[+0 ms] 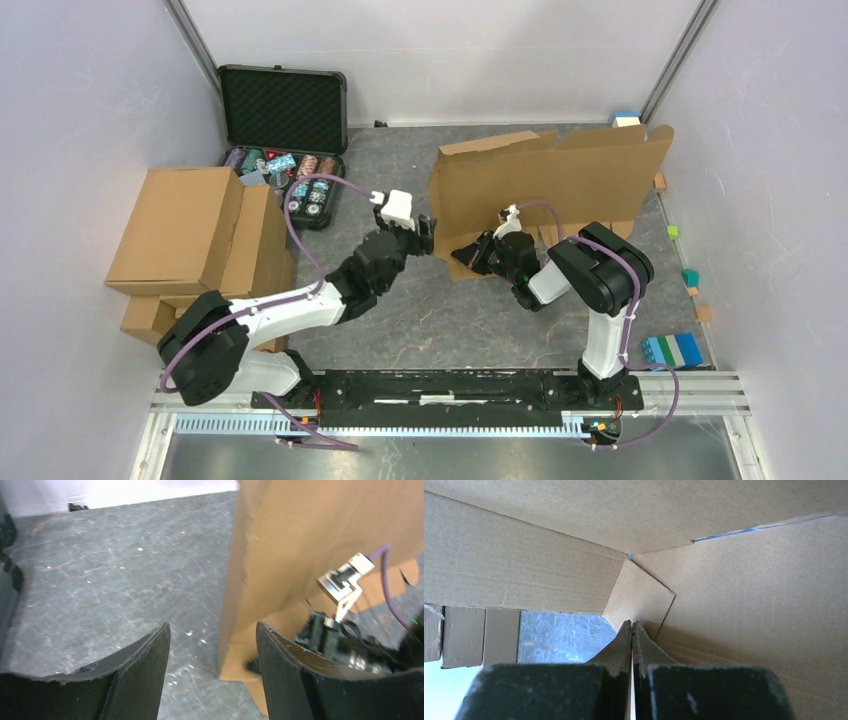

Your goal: Fold the paper box

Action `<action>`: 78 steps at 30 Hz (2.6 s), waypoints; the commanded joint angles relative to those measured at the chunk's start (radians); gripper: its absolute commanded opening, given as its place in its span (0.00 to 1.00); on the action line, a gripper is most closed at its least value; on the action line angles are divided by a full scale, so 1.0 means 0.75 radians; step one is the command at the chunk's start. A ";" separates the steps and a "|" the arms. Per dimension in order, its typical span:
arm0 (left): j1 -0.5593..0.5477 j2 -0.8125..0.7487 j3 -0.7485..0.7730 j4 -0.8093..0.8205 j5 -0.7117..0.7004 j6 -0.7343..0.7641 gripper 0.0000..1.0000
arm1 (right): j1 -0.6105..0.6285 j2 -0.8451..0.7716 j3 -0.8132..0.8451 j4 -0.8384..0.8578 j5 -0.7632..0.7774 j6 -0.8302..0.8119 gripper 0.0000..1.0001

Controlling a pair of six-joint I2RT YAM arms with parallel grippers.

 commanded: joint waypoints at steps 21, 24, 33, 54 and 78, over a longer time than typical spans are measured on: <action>0.175 0.173 0.535 -0.440 0.319 0.116 0.06 | -0.014 -0.048 -0.071 -0.076 0.030 -0.130 0.00; 0.174 0.169 0.540 -0.458 0.327 0.151 0.02 | -0.013 -0.159 -0.165 0.035 0.055 -0.158 0.00; 0.169 0.121 0.508 -0.457 0.334 0.179 0.02 | -0.016 -0.600 -0.292 -0.137 0.122 -0.393 0.16; 0.165 0.000 0.396 -0.459 0.268 0.300 0.02 | -0.988 -1.338 0.014 -0.951 0.016 -0.634 0.71; 0.161 -0.185 0.152 -0.388 -0.118 0.416 0.02 | -1.289 -0.770 0.396 -0.088 -0.909 -0.492 0.98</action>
